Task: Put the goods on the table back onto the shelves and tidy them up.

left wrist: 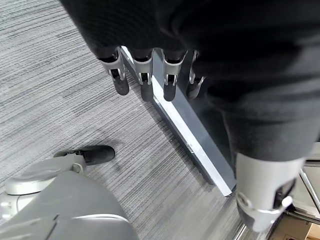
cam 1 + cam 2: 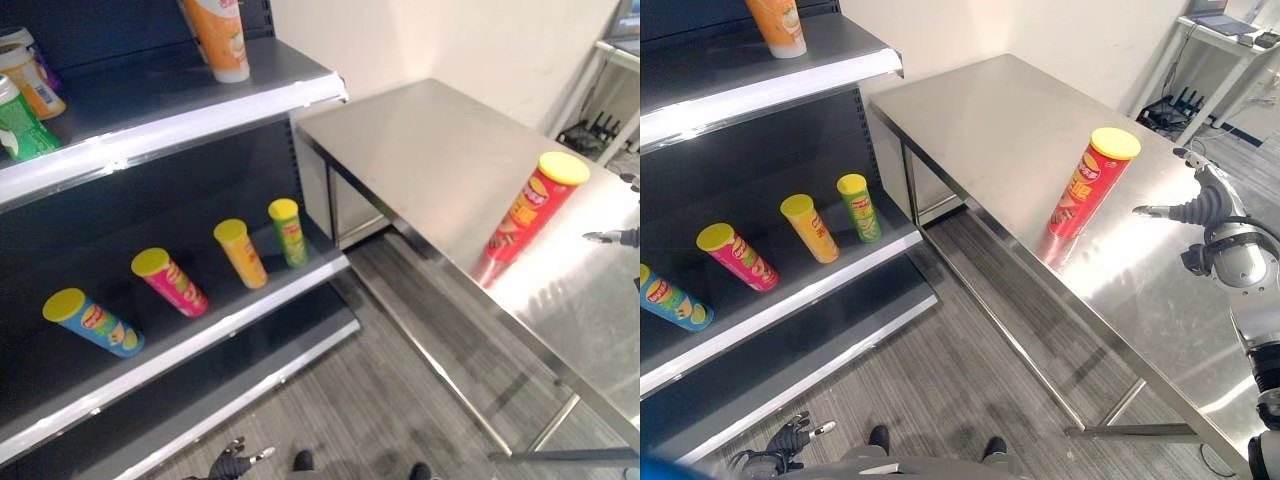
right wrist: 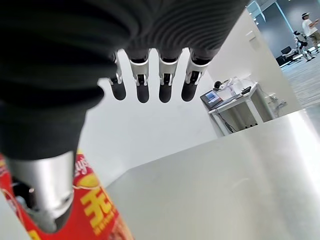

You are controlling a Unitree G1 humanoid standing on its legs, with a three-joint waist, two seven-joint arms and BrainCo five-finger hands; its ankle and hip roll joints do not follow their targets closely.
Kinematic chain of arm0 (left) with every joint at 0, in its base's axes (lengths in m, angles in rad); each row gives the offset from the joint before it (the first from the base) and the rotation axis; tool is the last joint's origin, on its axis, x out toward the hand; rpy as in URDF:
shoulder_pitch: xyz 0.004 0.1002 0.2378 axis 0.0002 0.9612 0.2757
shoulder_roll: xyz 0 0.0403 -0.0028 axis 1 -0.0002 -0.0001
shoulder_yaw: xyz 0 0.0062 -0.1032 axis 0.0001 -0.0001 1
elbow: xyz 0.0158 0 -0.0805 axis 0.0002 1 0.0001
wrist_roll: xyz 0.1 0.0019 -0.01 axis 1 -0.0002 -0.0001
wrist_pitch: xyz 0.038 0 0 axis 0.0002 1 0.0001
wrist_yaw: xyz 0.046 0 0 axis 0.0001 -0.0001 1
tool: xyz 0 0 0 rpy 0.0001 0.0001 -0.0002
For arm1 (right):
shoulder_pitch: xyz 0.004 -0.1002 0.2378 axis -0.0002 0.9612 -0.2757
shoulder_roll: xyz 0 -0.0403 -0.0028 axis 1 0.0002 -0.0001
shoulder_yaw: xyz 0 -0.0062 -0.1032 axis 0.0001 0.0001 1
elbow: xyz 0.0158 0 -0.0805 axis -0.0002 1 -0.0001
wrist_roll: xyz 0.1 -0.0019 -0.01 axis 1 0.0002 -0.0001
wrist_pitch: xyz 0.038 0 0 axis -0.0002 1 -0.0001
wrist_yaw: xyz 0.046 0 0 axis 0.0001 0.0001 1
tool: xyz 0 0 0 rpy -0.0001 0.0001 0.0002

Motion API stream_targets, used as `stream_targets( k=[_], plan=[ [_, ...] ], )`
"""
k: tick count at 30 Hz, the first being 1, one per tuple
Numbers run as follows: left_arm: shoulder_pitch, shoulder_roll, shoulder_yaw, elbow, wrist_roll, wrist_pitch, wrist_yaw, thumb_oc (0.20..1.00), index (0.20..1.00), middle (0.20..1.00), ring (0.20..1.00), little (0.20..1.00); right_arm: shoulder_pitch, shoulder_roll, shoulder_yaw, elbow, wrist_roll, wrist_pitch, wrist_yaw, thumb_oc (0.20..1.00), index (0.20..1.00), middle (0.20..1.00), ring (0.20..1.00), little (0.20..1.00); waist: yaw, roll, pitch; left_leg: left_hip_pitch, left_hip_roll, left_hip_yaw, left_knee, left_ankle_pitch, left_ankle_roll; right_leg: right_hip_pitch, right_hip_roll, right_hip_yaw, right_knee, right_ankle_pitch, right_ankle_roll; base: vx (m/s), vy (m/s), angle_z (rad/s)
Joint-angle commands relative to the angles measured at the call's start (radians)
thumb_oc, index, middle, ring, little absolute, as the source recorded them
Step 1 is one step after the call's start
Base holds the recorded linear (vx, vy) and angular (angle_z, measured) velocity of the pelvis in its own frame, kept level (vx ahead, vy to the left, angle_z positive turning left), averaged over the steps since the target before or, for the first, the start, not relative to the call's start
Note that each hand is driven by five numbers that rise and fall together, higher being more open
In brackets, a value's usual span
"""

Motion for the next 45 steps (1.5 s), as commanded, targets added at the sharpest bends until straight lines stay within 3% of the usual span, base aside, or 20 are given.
stream_targets(
  k=[1, 13, 27, 45],
  plan=[
    [-0.048, 0.041, -0.029, 0.028, 0.032, -0.035, 0.021, 1.0, 1.0, 1.0, 1.0, 1.0, -0.102, -0.009, 0.005, -0.045, -0.026, -0.054, -0.054, 1.0, 1.0, 1.0, 1.0, 1.0, 0.03, -0.039, -0.009, 0.035, 0.105, 0.081, 0.063, -0.038, -0.055, 0.019, -0.103, 0.023, 0.034, -0.054, 0.079, 0.0, 0.0, 0.0],
    [-0.051, 0.03, -0.037, 0.028, 0.023, -0.04, 0.023, 1.0, 1.0, 1.0, 1.0, 1.0, -0.162, -0.015, 0.055, -0.114, 0.015, -0.078, -0.033, 1.0, 1.0, 1.0, 1.0, 1.0, 0.043, -0.044, -0.012, 0.031, 0.109, 0.074, 0.061, -0.033, -0.06, 0.023, -0.105, 0.007, 0.033, -0.051, 0.081, 0.0, -0.002, 0.01],
    [-0.044, 0.047, -0.058, 0.04, -0.002, -0.04, 0.015, 1.0, 1.0, 1.0, 1.0, 1.0, -0.359, 0.001, 0.24, 0.173, 0.071, -0.043, 0.0, 1.0, 1.0, 1.0, 1.0, 1.0, 0.086, -0.048, -0.014, 0.02, 0.117, 0.052, 0.048, -0.012, -0.073, 0.042, -0.098, -0.028, 0.026, -0.056, 0.077, 0.0, -0.011, 0.02],
    [-0.047, 0.049, -0.06, 0.053, -0.008, -0.042, 0.021, 1.0, 1.0, 1.0, 1.0, 1.0, -0.408, 0.015, 0.277, 0.231, 0.083, -0.035, 0.007, 1.0, 1.0, 1.0, 1.0, 1.0, 0.104, -0.046, -0.019, 0.014, 0.119, 0.033, 0.039, -0.003, -0.078, 0.056, -0.096, -0.053, 0.022, -0.06, 0.076, 0.0, -0.007, 0.04]
  ],
)
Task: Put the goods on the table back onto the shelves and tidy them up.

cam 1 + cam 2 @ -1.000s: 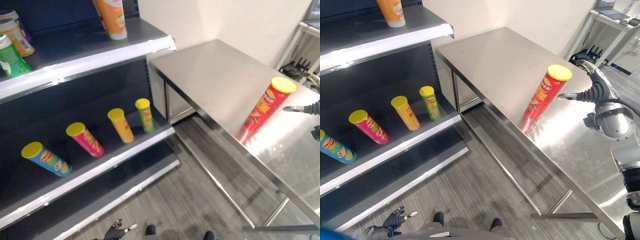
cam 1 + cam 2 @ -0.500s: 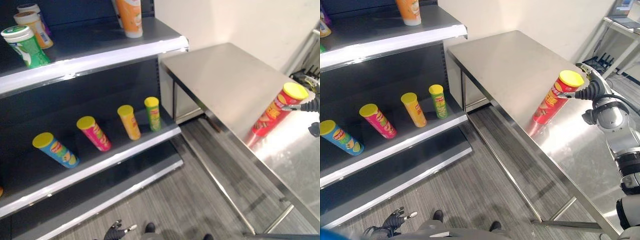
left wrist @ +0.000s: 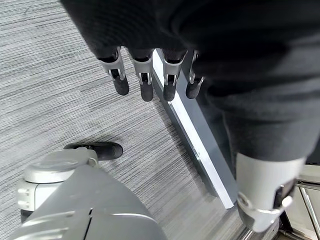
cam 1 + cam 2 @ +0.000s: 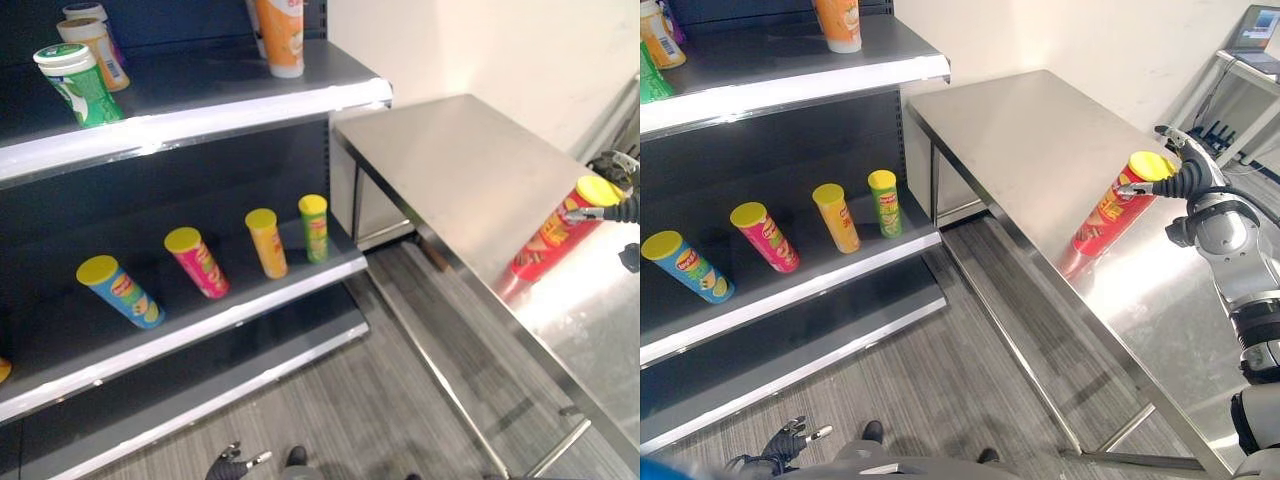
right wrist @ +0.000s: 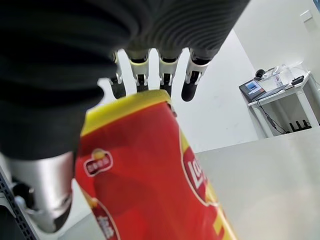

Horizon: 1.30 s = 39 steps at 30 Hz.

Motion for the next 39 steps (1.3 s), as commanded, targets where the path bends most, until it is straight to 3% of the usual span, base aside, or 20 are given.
stream_targets(
  k=[1, 19, 20, 21, 39],
  plan=[
    [-0.056, 0.04, -0.061, 0.045, -0.005, -0.037, 0.018, 1.0, 1.0, 1.0, 1.0, 1.0, -0.158, 0.016, 0.073, 0.063, 0.057, -0.013, 0.0, 1.0, 1.0, 1.0, 1.0, 1.0, 0.04, -0.01, -0.017, 0.018, 0.122, 0.077, 0.039, -0.007, -0.088, 0.023, -0.093, 0.0, 0.022, -0.057, 0.076, 0.0, 0.0, 0.0],
    [-0.059, 0.039, -0.065, 0.059, 0.002, -0.038, 0.013, 1.0, 1.0, 1.0, 1.0, 1.0, -0.144, 0.043, 0.094, 0.1, 0.069, -0.001, 0.031, 1.0, 1.0, 1.0, 1.0, 1.0, 0.039, -0.01, -0.013, 0.024, 0.119, 0.077, 0.03, -0.009, -0.087, 0.027, -0.093, -0.004, 0.02, -0.057, 0.077, 0.0, 0.0, 0.0],
    [-0.059, 0.039, -0.064, 0.06, 0.002, -0.037, 0.013, 1.0, 1.0, 1.0, 1.0, 1.0, -0.146, 0.042, 0.094, 0.101, 0.07, -0.001, 0.031, 0.576, 0.576, 0.576, 0.576, 0.576, 0.039, -0.009, -0.013, 0.024, 0.12, 0.077, 0.03, -0.008, -0.087, 0.027, -0.093, -0.004, 0.02, -0.057, 0.077, 0.0, 0.0, 0.0],
    [-0.058, 0.039, -0.064, 0.062, 0.001, -0.038, 0.014, 1.0, 1.0, 1.0, 1.0, 1.0, -0.149, 0.042, 0.096, 0.101, 0.072, 0.0, 0.032, 0.222, 0.222, 0.222, 0.222, 0.222, 0.039, -0.009, -0.013, 0.024, 0.12, 0.077, 0.029, -0.009, -0.087, 0.026, -0.093, -0.005, 0.02, -0.057, 0.077, 0.0, 0.0, 0.0],
    [-0.057, 0.036, -0.048, 0.072, 0.006, -0.035, 0.019, 1.0, 1.0, 1.0, 1.0, 1.0, -0.102, 0.028, 0.055, 0.007, 0.057, -0.012, 0.014, 0.2, 0.2, 0.2, 0.2, 0.2, 0.028, -0.01, -0.013, 0.032, 0.119, 0.086, 0.029, -0.015, -0.084, 0.025, -0.096, 0.0, 0.021, -0.057, 0.078, 0.0, 0.0, 0.0]
  ],
)
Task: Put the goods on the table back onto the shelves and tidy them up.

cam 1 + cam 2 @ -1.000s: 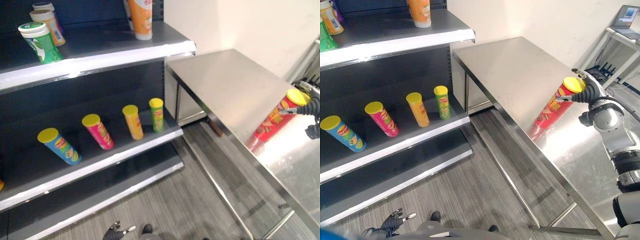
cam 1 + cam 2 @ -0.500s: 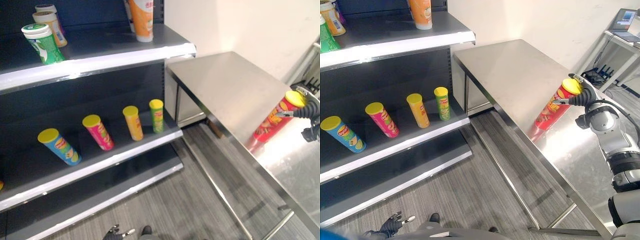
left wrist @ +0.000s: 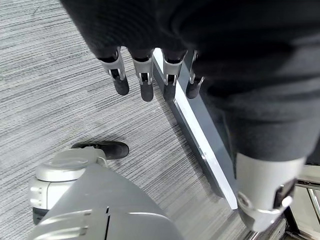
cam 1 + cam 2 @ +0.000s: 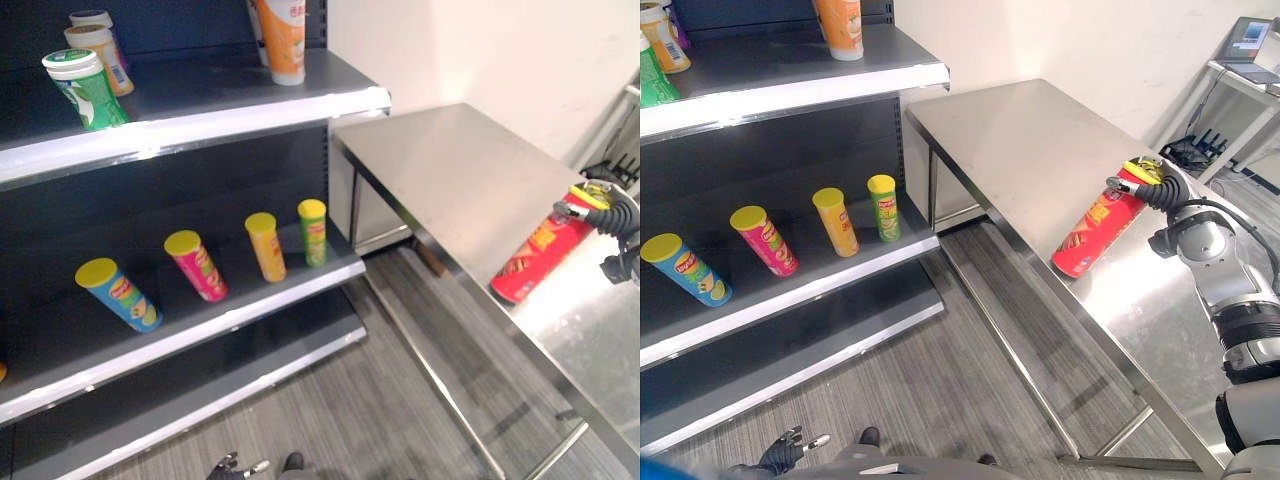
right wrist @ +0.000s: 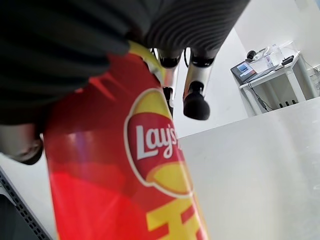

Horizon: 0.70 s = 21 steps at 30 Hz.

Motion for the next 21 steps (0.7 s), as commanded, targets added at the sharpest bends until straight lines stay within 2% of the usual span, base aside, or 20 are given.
stream_targets(
  k=[1, 9, 10, 13, 17, 21],
  plan=[
    [-0.066, 0.035, -0.048, 0.036, 0.006, -0.035, 0.02, 1.0, 1.0, 1.0, 1.0, 1.0, -0.092, -0.024, -0.001, -0.031, 0.022, -0.035, -0.032, 0.2, 0.2, 0.2, 0.2, 0.2, 0.035, -0.004, 0.008, 0.033, 0.119, 0.086, 0.029, -0.016, -0.085, 0.026, -0.095, 0.001, 0.021, -0.056, 0.079, 0.0, 0.0, 0.0],
    [-0.071, 0.023, -0.015, 0.05, 0.033, -0.038, 0.036, 1.0, 1.0, 1.0, 1.0, 1.0, 0.012, -0.073, -0.146, -0.307, -0.01, -0.094, -0.088, 0.2, 0.2, 0.2, 0.2, 0.2, 0.01, 0.001, 0.01, 0.038, 0.117, 0.096, 0.029, -0.02, -0.085, 0.022, -0.098, 0.01, 0.024, -0.057, 0.08, 0.0, -0.002, 0.0],
    [-0.075, 0.021, -0.001, 0.063, 0.049, -0.042, 0.039, 1.0, 1.0, 1.0, 1.0, 1.0, 0.072, -0.091, -0.23, -0.434, -0.036, -0.125, -0.109, 0.2, 0.2, 0.2, 0.2, 0.2, 0.002, 0.002, 0.009, 0.04, 0.119, 0.099, 0.03, -0.021, -0.087, 0.022, -0.097, 0.012, 0.026, -0.06, 0.079, 0.02, -0.037, 0.05],
    [-0.079, 0.022, 0.011, 0.063, 0.058, -0.046, 0.04, 1.0, 1.0, 1.0, 1.0, 1.0, 0.115, -0.105, -0.302, -0.57, -0.057, -0.152, -0.119, 0.2, 0.2, 0.2, 0.2, 0.2, -0.004, 0.005, 0.009, 0.039, 0.123, 0.099, 0.032, -0.019, -0.09, 0.021, -0.093, 0.012, 0.026, -0.065, 0.078, 0.01, -0.026, 0.02],
    [-0.072, 0.024, 0.016, 0.031, 0.057, -0.051, 0.038, 1.0, 1.0, 1.0, 1.0, 1.0, 0.139, -0.112, -0.363, -0.717, -0.079, -0.177, -0.122, 0.2, 0.2, 0.2, 0.2, 0.2, -0.003, 0.011, 0.013, 0.031, 0.13, 0.091, 0.047, -0.02, -0.093, 0.018, -0.084, 0.015, 0.028, -0.076, 0.07, 0.0, -0.055, 0.0],
    [-0.055, 0.025, 0.023, -0.001, 0.038, -0.056, 0.034, 1.0, 1.0, 1.0, 1.0, 1.0, 0.125, -0.12, -0.369, -0.8, -0.076, -0.196, -0.107, 0.2, 0.2, 0.2, 0.2, 0.2, 0.002, 0.014, 0.021, 0.002, 0.146, 0.07, 0.089, -0.016, -0.1, 0.015, -0.062, 0.023, 0.026, -0.094, 0.052, -0.01, -0.098, 0.03]
  ],
)
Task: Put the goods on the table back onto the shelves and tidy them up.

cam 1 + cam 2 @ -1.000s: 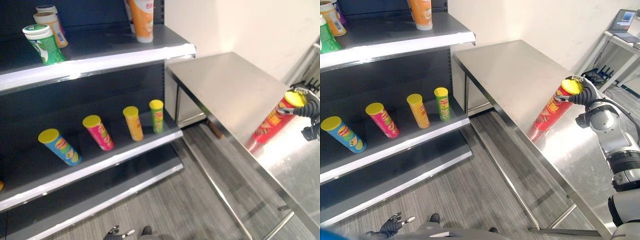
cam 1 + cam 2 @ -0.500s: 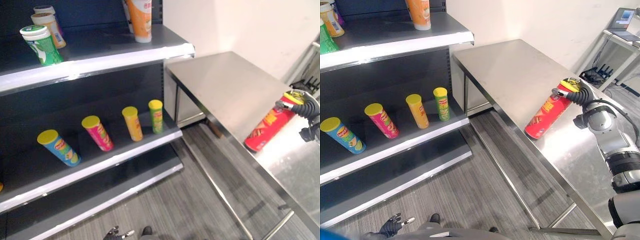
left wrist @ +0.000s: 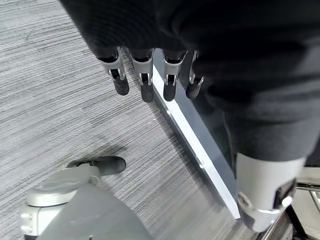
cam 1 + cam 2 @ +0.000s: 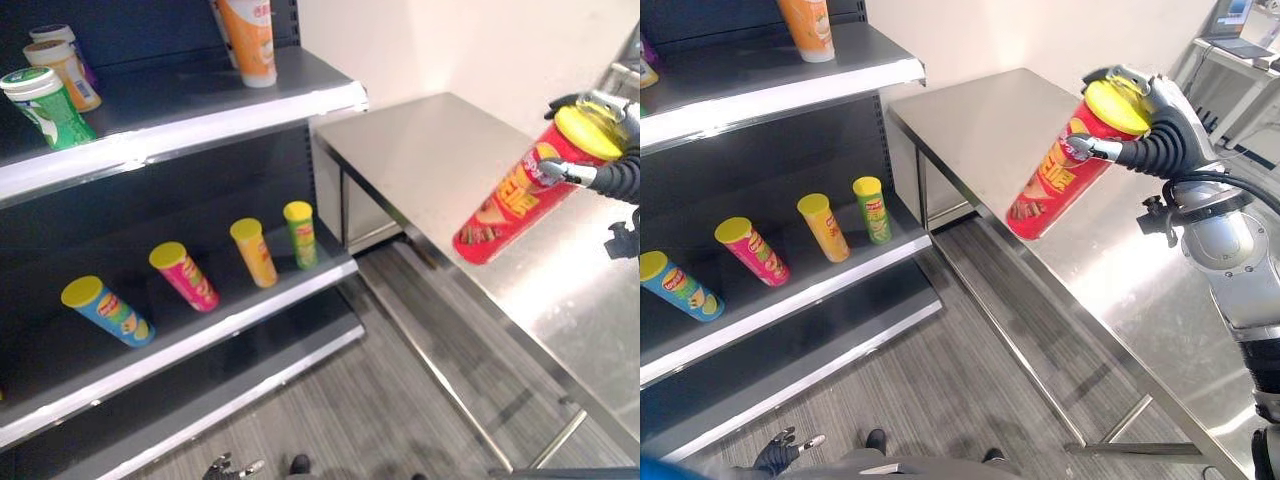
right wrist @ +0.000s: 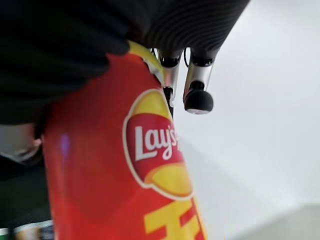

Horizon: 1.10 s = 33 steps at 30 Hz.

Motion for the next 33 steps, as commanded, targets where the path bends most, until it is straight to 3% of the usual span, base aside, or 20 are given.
stream_targets(
  k=[1, 6, 9, 11, 12, 14, 16, 18, 19, 20, 21, 22, 23, 24, 27, 28, 29, 31, 32, 33],
  plan=[
    [-0.057, 0.037, -0.02, -0.007, -0.013, -0.037, 0.004, 1.0, 1.0, 1.0, 1.0, 1.0, -0.129, -0.058, -0.02, -0.024, 0.025, -0.048, -0.025, 0.2, 0.2, 0.2, 0.2, 0.2, 0.056, -0.02, 0.026, 0.001, 0.152, 0.063, 0.113, -0.01, -0.098, 0.02, -0.056, 0.032, 0.024, -0.095, 0.039, -0.01, -0.066, 0.03],
    [-0.066, 0.046, -0.016, -0.046, -0.051, -0.048, 0.012, 1.0, 1.0, 1.0, 1.0, 1.0, -0.192, -0.097, 0.009, -0.085, 0.041, -0.064, -0.014, 0.2, 0.2, 0.2, 0.2, 0.2, 0.077, -0.014, 0.072, -0.113, 0.154, -0.007, 0.207, 0.089, -0.128, 0.023, -0.039, 0.005, 0.022, -0.112, 0.02, -0.09, -0.074, 0.44],
    [-0.065, 0.043, -0.016, -0.065, -0.07, -0.058, 0.018, 1.0, 1.0, 1.0, 1.0, 1.0, -0.213, -0.111, 0.028, -0.083, 0.035, -0.063, -0.019, 0.2, 0.2, 0.2, 0.2, 0.2, 0.071, -0.01, 0.071, -0.122, 0.183, 0.017, 0.173, 0.133, -0.128, 0.034, -0.049, -0.035, 0.025, -0.111, 0.025, -0.07, 0.075, 0.82],
    [-0.049, 0.043, -0.016, -0.076, -0.07, -0.064, 0.023, 1.0, 1.0, 1.0, 1.0, 1.0, -0.215, -0.122, 0.051, -0.071, 0.024, -0.059, -0.015, 0.2, 0.2, 0.2, 0.2, 0.2, 0.044, -0.006, 0.064, -0.089, 0.279, 0.084, 0.154, 0.181, -0.128, 0.021, -0.107, -0.067, 0.044, -0.089, 0.041, -0.08, 0.285, 0.7],
    [-0.046, 0.043, -0.015, -0.076, -0.07, -0.065, 0.023, 1.0, 1.0, 1.0, 1.0, 1.0, -0.216, -0.121, 0.054, -0.072, 0.024, -0.059, -0.015, 0.2, 0.2, 0.2, 0.2, 0.2, 0.047, -0.006, 0.07, -0.072, 0.279, 0.091, 0.146, 0.18, -0.128, 0.029, -0.109, -0.064, 0.048, -0.095, 0.042, -0.11, 0.355, 0.31],
    [-0.036, 0.042, 0.0, -0.076, -0.071, -0.07, 0.028, 1.0, 1.0, 1.0, 1.0, 1.0, -0.152, -0.125, 0.028, -0.082, 0.014, -0.055, 0.0, 0.2, 0.2, 0.2, 0.2, 0.2, 0.001, 0.004, 0.05, -0.009, 0.355, 0.145, 0.143, 0.25, -0.128, -0.016, -0.207, -0.09, 0.088, -0.055, 0.068, -0.18, 0.441, 0.58],
    [-0.033, 0.043, 0.002, -0.077, -0.071, -0.074, 0.029, 1.0, 1.0, 1.0, 1.0, 1.0, -0.109, -0.128, -0.005, -0.088, 0.012, -0.054, 0.004, 0.2, 0.2, 0.2, 0.2, 0.2, -0.009, 0.005, 0.039, 0.009, 0.359, 0.144, 0.142, 0.259, -0.128, -0.031, -0.242, -0.098, 0.098, -0.034, 0.08, -0.15, 0.388, 0.45],
    [-0.036, 0.049, 0.005, -0.078, -0.07, -0.077, 0.029, 1.0, 1.0, 1.0, 1.0, 1.0, -0.05, -0.122, -0.058, -0.103, 0.007, -0.048, 0.008, 0.2, 0.2, 0.2, 0.2, 0.2, -0.02, 0.003, 0.025, 0.025, 0.344, 0.116, 0.15, 0.235, -0.128, -0.055, -0.303, -0.101, 0.117, 0.008, 0.106, -0.12, 0.489, 0.79],
    [-0.043, 0.052, 0.006, -0.074, -0.058, -0.076, 0.02, 1.0, 1.0, 1.0, 1.0, 1.0, 0.009, -0.107, -0.121, -0.119, 0.0, -0.039, 0.019, 0.2, 0.2, 0.2, 0.2, 0.2, -0.035, 0.007, 0.015, 0.034, 0.32, 0.096, 0.14, 0.118, -0.128, -0.062, -0.35, -0.101, 0.127, 0.046, 0.13, -0.06, 0.401, 0.91],
    [-0.046, 0.055, 0.0, -0.073, -0.058, -0.077, 0.02, 1.0, 1.0, 1.0, 1.0, 1.0, 0.031, -0.105, -0.142, -0.127, 0.001, -0.037, 0.02, 0.2, 0.2, 0.2, 0.2, 0.2, -0.03, 0.004, 0.015, 0.029, 0.319, 0.093, 0.146, 0.115, -0.128, -0.061, -0.351, -0.103, 0.126, 0.047, 0.131, -0.03, 0.525, 0.68],
    [-0.056, 0.061, 0.002, -0.06, -0.03, -0.072, 0.014, 1.0, 1.0, 1.0, 1.0, 1.0, 0.078, -0.076, -0.195, -0.125, -0.019, -0.02, 0.018, 0.2, 0.2, 0.2, 0.2, 0.2, -0.042, 0.007, 0.008, 0.026, 0.31, 0.107, 0.144, -0.039, -0.128, -0.056, -0.388, -0.097, 0.126, 0.082, 0.14, -0.01, 0.418, 0.85],
    [-0.065, 0.074, 0.001, -0.051, -0.005, -0.071, 0.019, 1.0, 1.0, 1.0, 1.0, 1.0, 0.13, -0.046, -0.246, -0.128, -0.049, -0.007, 0.005, 0.2, 0.2, 0.2, 0.2, 0.2, -0.037, -0.007, 0.01, 0.017, 0.282, 0.111, 0.161, -0.097, -0.128, -0.065, -0.43, -0.093, 0.129, 0.159, 0.14, -0.06, 0.422, 0.71],
    [-0.067, 0.075, -0.001, -0.051, -0.005, -0.072, 0.018, 1.0, 1.0, 1.0, 1.0, 1.0, 0.135, -0.046, -0.253, -0.13, -0.049, -0.007, 0.005, 0.2, 0.2, 0.2, 0.2, 0.2, -0.033, -0.012, 0.013, 0.008, 0.276, 0.114, 0.166, -0.085, -0.128, -0.073, -0.44, -0.105, 0.132, 0.172, 0.14, -0.13, 0.36, 0.71],
    [-0.072, 0.097, 0.015, -0.055, 0.01, -0.07, 0.03, 1.0, 1.0, 1.0, 1.0, 1.0, 0.144, -0.01, -0.273, -0.145, -0.096, 0.012, -0.021, 0.2, 0.2, 0.2, 0.2, 0.2, -0.024, -0.025, 0.035, -0.008, 0.222, 0.12, 0.191, -0.132, -0.115, -0.09, -0.508, -0.099, 0.15, 0.352, 0.14, -0.13, 0.395, 0.67],
    [-0.062, 0.123, 0.025, -0.075, 0.023, -0.07, 0.027, 1.0, 1.0, 1.0, 1.0, 1.0, 0.168, 0.006, -0.306, -0.164, -0.126, 0.019, -0.042, 0.2, 0.2, 0.2, 0.2, 0.2, -0.024, -0.005, 0.046, 0.002, 0.184, 0.131, 0.171, -0.157, -0.082, -0.078, -0.543, -0.118, 0.163, 0.398, 0.14, -0.07, 0.362, 0.38],
    [-0.061, 0.134, 0.031, -0.084, 0.029, -0.069, 0.024, 1.0, 1.0, 1.0, 1.0, 1.0, 0.19, 0.014, -0.327, -0.165, -0.128, 0.022, -0.043, 0.2, 0.2, 0.2, 0.2, 0.2, -0.04, 0.0, 0.052, 0.0, 0.166, 0.129, 0.165, -0.153, -0.071, -0.079, -0.532, -0.098, 0.18, 0.375, 0.14, -0.12, 0.642, 0.26],
    [-0.069, 0.16, 0.02, -0.101, 0.051, -0.063, 0.008, 1.0, 1.0, 1.0, 1.0, 1.0, 0.239, 0.036, -0.381, -0.176, -0.116, 0.024, -0.035, 0.2, 0.2, 0.2, 0.2, 0.2, -0.071, -0.012, 0.063, -0.004, 0.104, 0.119, 0.141, -0.124, -0.032, -0.123, -0.462, -0.007, 0.236, 0.283, 0.14, -0.08, 0.593, 0.43],
    [-0.07, 0.175, 0.011, -0.099, 0.075, -0.062, -0.016, 1.0, 1.0, 1.0, 1.0, 1.0, 0.262, 0.036, -0.42, -0.175, -0.11, 0.016, -0.032, 0.2, 0.2, 0.2, 0.2, 0.2, -0.081, -0.011, 0.06, 0.007, 0.065, 0.127, 0.105, -0.108, -0.004, -0.143, -0.378, 0.016, 0.272, 0.177, 0.12, -0.02, 0.388, 0.46],
    [-0.07, 0.176, 0.009, -0.098, 0.075, -0.062, -0.016, 1.0, 1.0, 1.0, 1.0, 1.0, 0.266, 0.037, -0.423, -0.176, -0.109, 0.016, -0.032, 0.2, 0.2, 0.2, 0.2, 0.2, -0.079, -0.01, 0.06, 0.009, 0.067, 0.126, 0.102, -0.107, -0.006, -0.145, -0.377, 0.016, 0.277, 0.171, 0.119, 0.01, 0.384, 0.13],
    [-0.076, 0.181, -0.003, -0.096, 0.09, -0.059, -0.033, 1.0, 1.0, 1.0, 1.0, 1.0, 0.28, 0.028, -0.442, -0.173, -0.09, 0.008, -0.02, 0.2, 0.2, 0.2, 0.2, 0.2, -0.103, -0.003, 0.059, 0.017, 0.03, 0.123, 0.055, -0.077, 0.024, -0.185, -0.25, 0.051, 0.314, 0.039, 0.077, 0.01, 0.354, -0.04]
  ],
)
